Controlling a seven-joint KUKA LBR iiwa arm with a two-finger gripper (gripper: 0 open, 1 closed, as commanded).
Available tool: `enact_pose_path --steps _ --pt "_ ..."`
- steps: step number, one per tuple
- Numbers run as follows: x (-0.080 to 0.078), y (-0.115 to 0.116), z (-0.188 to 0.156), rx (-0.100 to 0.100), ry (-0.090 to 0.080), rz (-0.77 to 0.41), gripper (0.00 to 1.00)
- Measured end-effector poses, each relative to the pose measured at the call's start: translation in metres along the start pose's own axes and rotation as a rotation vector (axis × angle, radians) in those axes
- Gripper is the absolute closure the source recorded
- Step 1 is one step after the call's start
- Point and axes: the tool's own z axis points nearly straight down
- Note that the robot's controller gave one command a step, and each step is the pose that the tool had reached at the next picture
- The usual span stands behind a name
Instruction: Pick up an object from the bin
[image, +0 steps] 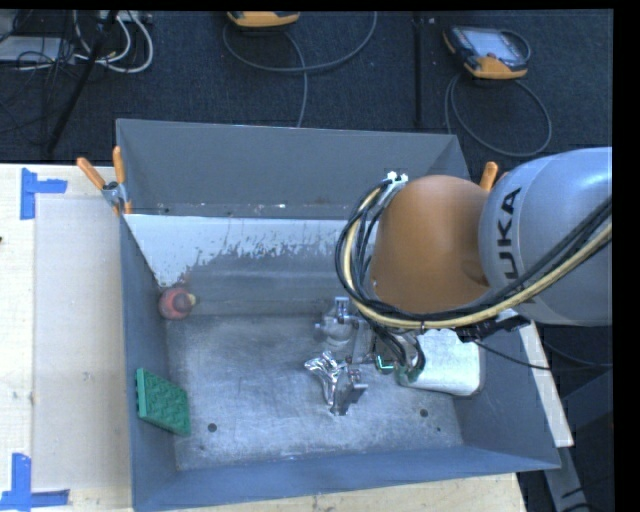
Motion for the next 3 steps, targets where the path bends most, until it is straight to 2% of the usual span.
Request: enact_pose_path --steps 1,2,3 --pt "-0.029 -0.029 0.105 0.001 -0.002 0.009 0.0" --pt "-0.031 -0.029 0.101 -0.001 -0.007 0.011 1.0" --pt "-0.032 -0.025 -0.055 0.0 -0.019 -0.056 1.0"
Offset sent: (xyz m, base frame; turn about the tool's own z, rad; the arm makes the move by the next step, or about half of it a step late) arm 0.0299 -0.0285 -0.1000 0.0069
